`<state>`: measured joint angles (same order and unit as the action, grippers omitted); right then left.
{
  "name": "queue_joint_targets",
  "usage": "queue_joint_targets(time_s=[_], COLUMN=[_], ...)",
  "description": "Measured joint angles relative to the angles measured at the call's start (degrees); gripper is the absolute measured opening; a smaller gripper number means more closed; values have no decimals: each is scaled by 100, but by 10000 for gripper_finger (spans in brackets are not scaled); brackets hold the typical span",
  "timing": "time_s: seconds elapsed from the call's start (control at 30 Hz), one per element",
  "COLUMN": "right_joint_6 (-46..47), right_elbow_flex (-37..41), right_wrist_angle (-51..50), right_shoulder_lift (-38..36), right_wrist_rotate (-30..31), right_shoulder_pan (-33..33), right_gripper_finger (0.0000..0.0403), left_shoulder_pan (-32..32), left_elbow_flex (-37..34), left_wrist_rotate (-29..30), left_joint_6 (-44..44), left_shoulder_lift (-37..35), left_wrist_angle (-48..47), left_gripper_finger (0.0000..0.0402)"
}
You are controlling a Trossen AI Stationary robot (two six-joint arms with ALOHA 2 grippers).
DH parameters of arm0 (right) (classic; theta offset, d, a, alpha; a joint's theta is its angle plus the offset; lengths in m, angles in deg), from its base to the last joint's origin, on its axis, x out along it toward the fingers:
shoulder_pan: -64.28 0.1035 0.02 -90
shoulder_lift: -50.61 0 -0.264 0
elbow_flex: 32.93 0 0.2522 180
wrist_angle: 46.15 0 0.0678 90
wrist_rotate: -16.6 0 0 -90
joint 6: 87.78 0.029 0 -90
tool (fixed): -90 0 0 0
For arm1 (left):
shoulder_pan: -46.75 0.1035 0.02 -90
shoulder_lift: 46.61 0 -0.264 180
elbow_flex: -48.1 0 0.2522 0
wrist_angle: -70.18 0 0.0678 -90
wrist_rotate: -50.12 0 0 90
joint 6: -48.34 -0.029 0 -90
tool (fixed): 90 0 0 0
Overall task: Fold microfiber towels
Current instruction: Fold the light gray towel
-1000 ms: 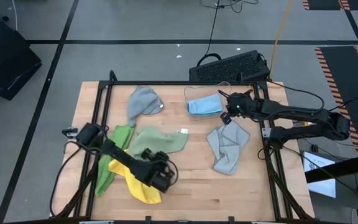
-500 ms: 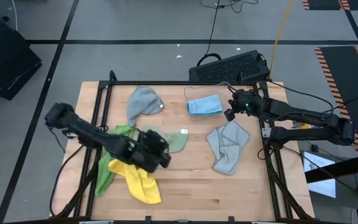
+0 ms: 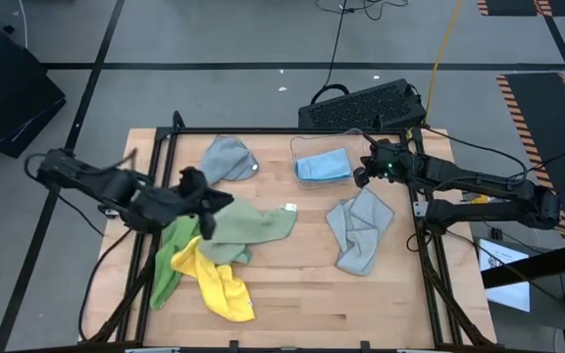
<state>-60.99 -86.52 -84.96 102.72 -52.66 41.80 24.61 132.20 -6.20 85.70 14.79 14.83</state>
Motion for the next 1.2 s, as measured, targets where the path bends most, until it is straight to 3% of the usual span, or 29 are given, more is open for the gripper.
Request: queue_joint_targets(time_s=[0.27,0.47,0.63,1.03,1.2], right_joint_6=[1120,1761,2219,1777,1604], right_elbow_flex=[0,0,0,-2,-2], right_wrist_angle=[-59,-188,-173,-28,-274], right_shoulder_lift=[0,124,361,654,654], right_wrist_rotate=[3,7,25,-306,-936], right_shoulder_pan=[262,272,271,143,-177], right_gripper_finger=[0,0,0,0,0], left_shoulder_pan=[60,113,557,1735,2001], left_elbow_flex=[0,0,0,-2,-2], left_wrist_rotate=[-849,-882,-943,-919,-866], left_joint_6=[-632,-668,-376,232,154], left_shoulder_lift=[-336,-336,-333,7,246], left_wrist_angle=[57,57,50,-231,-229], left_gripper_finger=[42,42,42,42,42])
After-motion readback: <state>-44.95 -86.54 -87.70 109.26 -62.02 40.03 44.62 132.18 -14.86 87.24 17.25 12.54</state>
